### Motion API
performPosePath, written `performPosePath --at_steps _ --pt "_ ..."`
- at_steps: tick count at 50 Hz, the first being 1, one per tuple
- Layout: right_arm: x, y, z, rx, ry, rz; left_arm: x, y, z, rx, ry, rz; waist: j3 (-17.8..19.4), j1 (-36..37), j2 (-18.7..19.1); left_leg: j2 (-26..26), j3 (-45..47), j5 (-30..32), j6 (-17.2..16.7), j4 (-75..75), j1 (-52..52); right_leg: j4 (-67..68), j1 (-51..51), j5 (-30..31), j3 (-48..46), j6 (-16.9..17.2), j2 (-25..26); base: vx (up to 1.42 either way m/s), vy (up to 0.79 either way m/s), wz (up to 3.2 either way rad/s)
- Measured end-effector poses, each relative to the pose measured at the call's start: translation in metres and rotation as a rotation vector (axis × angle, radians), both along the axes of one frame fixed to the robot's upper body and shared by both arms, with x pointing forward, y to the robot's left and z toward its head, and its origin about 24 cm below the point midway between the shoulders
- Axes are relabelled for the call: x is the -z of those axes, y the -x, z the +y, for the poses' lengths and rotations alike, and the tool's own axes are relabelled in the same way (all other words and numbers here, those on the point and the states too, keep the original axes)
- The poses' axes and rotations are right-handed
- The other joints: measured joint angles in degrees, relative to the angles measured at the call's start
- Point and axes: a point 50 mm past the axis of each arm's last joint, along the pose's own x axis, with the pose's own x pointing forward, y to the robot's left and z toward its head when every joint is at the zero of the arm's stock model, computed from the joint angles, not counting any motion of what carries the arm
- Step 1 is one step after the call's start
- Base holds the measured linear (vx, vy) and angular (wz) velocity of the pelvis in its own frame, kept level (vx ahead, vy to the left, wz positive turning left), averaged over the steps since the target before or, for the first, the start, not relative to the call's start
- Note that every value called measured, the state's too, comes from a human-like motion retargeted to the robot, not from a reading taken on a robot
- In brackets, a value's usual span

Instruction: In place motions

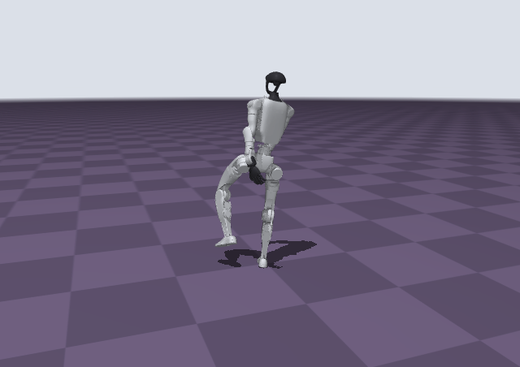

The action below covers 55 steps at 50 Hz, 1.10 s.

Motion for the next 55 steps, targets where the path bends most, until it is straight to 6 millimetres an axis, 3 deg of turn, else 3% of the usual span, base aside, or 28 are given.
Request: performPosePath --at_steps 5,7,8,10,15,19,24,25,27,28,30,33,38,40,43,46,49,52,55 --pt "0.026 0.058 -0.013 0.072 0.03 0.202 0.006 -0.018 0.007 -0.023 -0.044 -0.067 -2.16 -7.17 3.27 -6.86 -4.44 5.68 -2.5 -26.88 17.7 -1.49 2.69 -0.88 -4.58 1.13 2.84 0.14 0.1 0.7" --pt "0.032 0.075 -0.017 0.108 0.023 0.259 0.008 -0.023 0.011 -0.013 -0.052 -0.087 -2.59 -10.19 5.86 -7.33 -5.48 5.7 -6.7 -39.75 24.9 -1.89 3.55 -1.33 -6.24 1.39 5.37 0.12 0.19 0.55" --pt "0.034 0.081 -0.019 0.127 0.021 0.281 0.008 -0.026 0.013 -0.004 -0.057 -0.098 -2.9 -11.73 7.02 -7.39 -5.23 2.69 -8.34 -45.13 27.81 -1.93 3.58 -1.55 -7.12 1.51 6.46 0.04 0.16 0.63" --pt "0.036 0.09 -0.025 0.164 0.023 0.309 0.01 -0.033 0.017 0.02 -0.065 -0.121 -2.9 -14.55 9.02 -6.22 1.39 -0.76 -9.49 -53.67 32.59 -2.02 3.79 -1.91 -8.9 1.84 8.06 0.01 0.22 0.63" --pt "0.036 0.093 -0.043 0.217 0.046 0.31 0.016 -0.061 0.026 0.073 -0.095 -0.193 -1.66 -18.39 10.01 -6.67 1.33 1.82 -13.98 -60.58 34.18 -1.96 3.96 -2.27 -12.14 3.08 8.03 -0.02 0.22 0.57" --pt "0.038 0.107 -0.057 0.211 0.072 0.313 0.018 -0.077 0.027 0.071 -0.108 -0.226 -1.04 -17.55 8.48 -8.52 2.82 1.67 -11.74 -61.36 35.03 -0.64 3.98 -2.73 -12.14 3.61 6.33 0.08 0.21 0.07" --pt "0.042 0.142 -0.075 0.139 0.154 0.373 0.018 -0.088 0.019 0.046 -0.098 -0.206 -0.78 -16.62 7.8 -9.52 -0.46 1.09 -9.79 -61.32 36.56 6.98 1.82 -3.06 -11.48 2.01 4.7 0.11 0.26 -0.08" --pt "0.043 0.151 -0.077 0.124 0.175 0.387 0.018 -0.091 0.016 0.043 -0.096 -0.204 -0.59 -17.2 7.97 -9.13 -0.84 0.91 -9.54 -61.07 36.78 9.88 0.87 -2.11 -11.9 0.86 4.52 0.08 0.27 0.31" --pt "0.044 0.168 -0.083 0.094 0.22 0.419 0.02 -0.107 0.008 0.018 -0.085 -0.248 0.68 -18.48 9.23 -6.94 -1.17 0.74 -9.2 -59.92 36.82 21.03 -3.65 6.29 -12.79 -1.56 2.74 0.01 0.24 0.06" --pt "0.044 0.175 -0.087 0.08 0.247 0.435 0.021 -0.123 0.004 0.0 -0.078 -0.292 1.94 -18.64 9.91 -5.75 -0.68 0.49 -9.01 -59.21 36.89 29.5 -7.36 11.46 -12.79 -2.73 0.42 -0.09 0.16 -0.14" --pt "0.043 0.192 -0.097 0.064 0.306 0.478 0.022 -0.163 -0.007 -0.025 -0.059 -0.411 5.35 -21.2 11.1 -4.17 -1.35 0.15 -7.91 -57.57 37.19 45.28 -15.04 14.12 -10.44 -6.35 -2.22 -0.12 0.22 0.05" --pt "0.038 0.228 -0.115 0.085 0.38 0.608 0.009 -0.243 -0.017 0.017 -0.009 -0.635 10.14 -26.24 10.79 -5.21 -1.74 -0.27 -4.8 -55.42 37.64 67.9 -25.31 7.88 -11.35 -10.36 -14.11 -0.15 0.31 0.31" --pt "0.017 0.304 -0.123 0.163 0.358 0.988 -0.05 -0.374 -0.024 0.178 0.005 -1.064 16.06 -39.72 11.38 -2.36 -6.18 -0.27 -1.46 -52.11 35.18 86.57 -46.57 4.31 -4.79 -6.79 -18.45 -0.16 0.06 1.52" --pt "0.005 0.333 -0.125 0.192 0.342 1.129 -0.078 -0.41 -0.024 0.232 -0.03 -1.209 16.27 -43.21 11.77 -1.53 -7.36 -0.78 -0.65 -51.13 33.54 88.01 -52.51 3.8 -4.48 -6.15 -20.09 0.04 -0.02 1.08" --pt "-0.008 0.363 -0.127 0.282 0.378 1.224 -0.108 -0.442 -0.024 0.303 -0.097 -1.347 15.56 -45.25 12.9 -0.12 -8.14 -1.42 -0.3 -49.52 31.23 86.28 -56.83 3.41 -5.15 -6.75 -20.6 0.04 0.0 0.32" --pt "-0.009 0.37 -0.125 0.381 0.416 1.207 -0.126 -0.458 -0.021 0.345 -0.156 -1.416 14.84 -44.86 12.93 -0.04 -7.7 -1.37 -0.67 -49.6 30.78 82.52 -56.29 3.97 -5.01 -7.02 -18.91 -0.03 -0.03 -0.39" --pt "-0.001 0.356 -0.121 0.443 0.384 1.128 -0.126 -0.458 -0.018 0.353 -0.175 -1.419 13.54 -43.49 12.47 -0.48 -5.23 -0.69 -1.95 -51.76 31.79 77.81 -51.51 5.67 -5.17 -6.48 -16.4 -0.05 0.01 -0.69" --pt "0.011 0.333 -0.114 0.458 0.306 1.035 -0.108 -0.441 -0.019 0.359 -0.143 -1.367 11.58 -41.05 12.6 -0.53 -2.07 -0.16 -3.7 -54.31 32.95 71.5 -43.78 7.59 -5.99 -5.02 -13.0 -0.02 -0.02 -0.8" --pt "0.023 0.305 -0.109 0.429 0.244 0.924 -0.078 -0.41 -0.023 0.355 -0.103 -1.259 9.0 -36.86 12.77 -0.8 1.29 -0.21 -4.89 -56.16 34.24 61.65 -34.34 11.02 -6.11 -3.7 -7.54 0.08 -0.07 -0.99"
